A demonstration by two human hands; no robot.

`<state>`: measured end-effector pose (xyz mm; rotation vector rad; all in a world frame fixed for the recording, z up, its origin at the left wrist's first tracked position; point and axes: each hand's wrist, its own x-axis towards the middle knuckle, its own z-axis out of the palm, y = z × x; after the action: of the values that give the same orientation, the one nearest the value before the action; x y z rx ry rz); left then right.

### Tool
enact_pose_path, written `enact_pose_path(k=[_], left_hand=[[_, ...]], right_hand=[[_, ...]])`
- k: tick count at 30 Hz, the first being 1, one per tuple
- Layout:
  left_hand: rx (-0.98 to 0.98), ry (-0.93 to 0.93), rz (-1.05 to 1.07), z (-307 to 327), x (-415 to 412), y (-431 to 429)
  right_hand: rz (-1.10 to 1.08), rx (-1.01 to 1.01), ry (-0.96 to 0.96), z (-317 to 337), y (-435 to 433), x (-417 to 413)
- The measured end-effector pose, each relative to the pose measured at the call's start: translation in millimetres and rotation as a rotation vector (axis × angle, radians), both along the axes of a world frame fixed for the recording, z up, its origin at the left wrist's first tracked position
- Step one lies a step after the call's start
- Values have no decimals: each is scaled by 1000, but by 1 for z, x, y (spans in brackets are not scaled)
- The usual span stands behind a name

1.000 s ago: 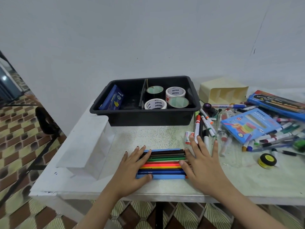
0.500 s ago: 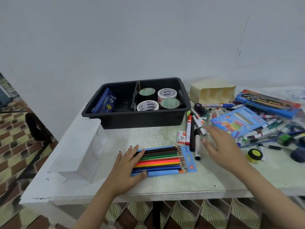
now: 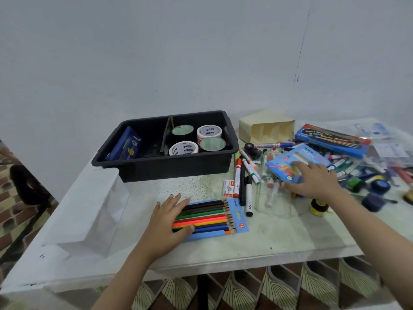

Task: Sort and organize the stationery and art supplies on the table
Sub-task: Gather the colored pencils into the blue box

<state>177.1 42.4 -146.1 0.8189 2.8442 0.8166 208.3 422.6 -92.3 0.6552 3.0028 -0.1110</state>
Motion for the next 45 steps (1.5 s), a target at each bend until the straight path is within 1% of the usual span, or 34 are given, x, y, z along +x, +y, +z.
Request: enact_pose_path(k=[6,9,12,14,17,19,21,23,25,27,28,29,32,33,35,36,38,40,43,45], left_hand=[[56,-36,16,11,3,12],[199,-54,42,22,9,21],[364,-78,34,34,15,34],[500,-162,16,42,18,41],[685,-366,4,54,22,52],[784,-468,34,59,25,58],[872,-511,118,60,26,59],[898,-491,222,60,24,54],[889,-480,284,60,21,44],[898,-507,287,62,20,30],[905,-524,274,62,19,22],[906,-537,255,61,18,14],[898,-582,205,59,16,-5],[898,-590,214,58,15,-10],[851,-555,239,54,13,-17],[777,-483,245,51,13,-19],[550,-282,230,46,13,-25],[360,-147,174,44,14,-30],[179,-42,59,43,18,-29],[84,-14,20,42,21,-28]], right_hand=[[17,-33,91,3,1,-2],[77,-49,228,4,-10,0],[201,-99,337,6,-37,2],[296,-134,366,9,-62,6],[407,-169,385,13,-99,15],[475,-184,405,13,-120,21],[546,-194,407,10,-136,25],[583,-245,432,5,-145,26],[545,-356,537,2,-149,25],[408,-429,612,2,-149,23],[321,-468,606,5,-148,23],[256,-556,570,9,-147,22],[188,-1095,439,17,-146,20],[178,-1208,407,18,-146,19],[173,-1261,387,12,-147,17],[170,-1260,389,9,-149,16],[157,-1261,392,4,-155,15],[154,-1265,382,1,-160,15],[166,-1269,356,-2,-168,15],[174,-1303,336,-2,-173,16]])
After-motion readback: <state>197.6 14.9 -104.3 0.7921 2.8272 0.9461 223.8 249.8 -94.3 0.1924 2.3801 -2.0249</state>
